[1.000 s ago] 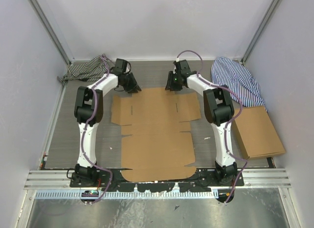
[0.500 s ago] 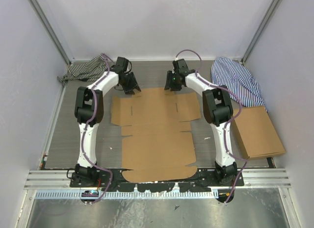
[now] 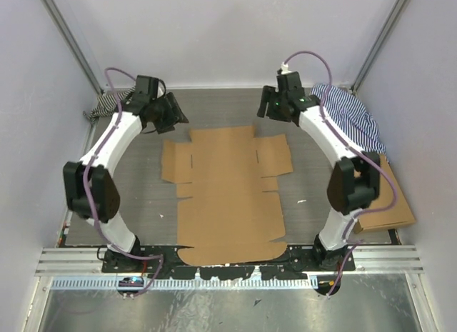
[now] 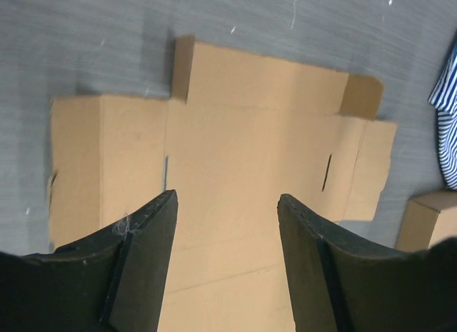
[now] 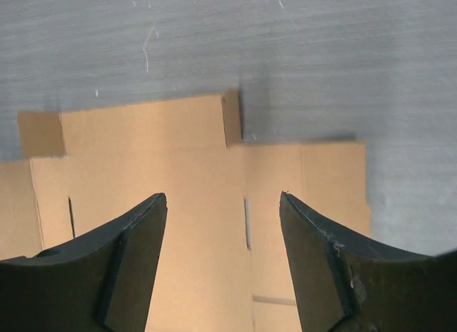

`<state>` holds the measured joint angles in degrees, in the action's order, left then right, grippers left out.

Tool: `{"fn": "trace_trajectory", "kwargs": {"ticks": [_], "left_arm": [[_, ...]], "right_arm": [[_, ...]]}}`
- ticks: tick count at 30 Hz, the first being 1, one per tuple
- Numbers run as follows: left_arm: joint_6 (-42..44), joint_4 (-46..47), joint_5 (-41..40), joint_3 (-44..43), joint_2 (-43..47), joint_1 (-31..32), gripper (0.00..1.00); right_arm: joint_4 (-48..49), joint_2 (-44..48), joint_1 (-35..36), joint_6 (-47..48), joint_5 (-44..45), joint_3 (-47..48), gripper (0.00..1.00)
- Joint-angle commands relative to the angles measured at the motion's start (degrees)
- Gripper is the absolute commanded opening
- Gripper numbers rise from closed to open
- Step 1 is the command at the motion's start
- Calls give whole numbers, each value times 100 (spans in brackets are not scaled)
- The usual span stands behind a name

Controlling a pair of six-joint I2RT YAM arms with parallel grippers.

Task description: Fold the paper box

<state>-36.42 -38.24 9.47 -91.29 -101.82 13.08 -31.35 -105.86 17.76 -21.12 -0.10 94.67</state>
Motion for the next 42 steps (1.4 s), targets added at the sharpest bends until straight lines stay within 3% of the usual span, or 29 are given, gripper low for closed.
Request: {"fn": "trace_trajectory", "kwargs": {"ticks": [1, 7, 13, 24, 32, 42], "left_arm": [[-8, 105, 1, 1639, 1062, 11, 66], [-343, 768, 86, 3824, 2664, 16, 71], [-693, 1292, 88, 4885, 3495, 19, 82], [-550, 1501, 262, 5047, 2473, 11, 83], [-585, 1670, 231, 5188, 2264, 107, 82], [-395, 1611, -252, 4934, 1633, 543, 79]], "right_arm": [[-91, 1275, 35, -63, 186, -1529, 70], [334, 2794, 35, -333, 5, -3708, 76], [720, 3013, 38, -515, -515, -4724, 89], [1019, 2788, 35, -498, -820, -5066, 91], [1086, 2613, 36, -549, -773, -5184, 91], [1279, 2400, 44, -514, -912, -5316, 89]]}}
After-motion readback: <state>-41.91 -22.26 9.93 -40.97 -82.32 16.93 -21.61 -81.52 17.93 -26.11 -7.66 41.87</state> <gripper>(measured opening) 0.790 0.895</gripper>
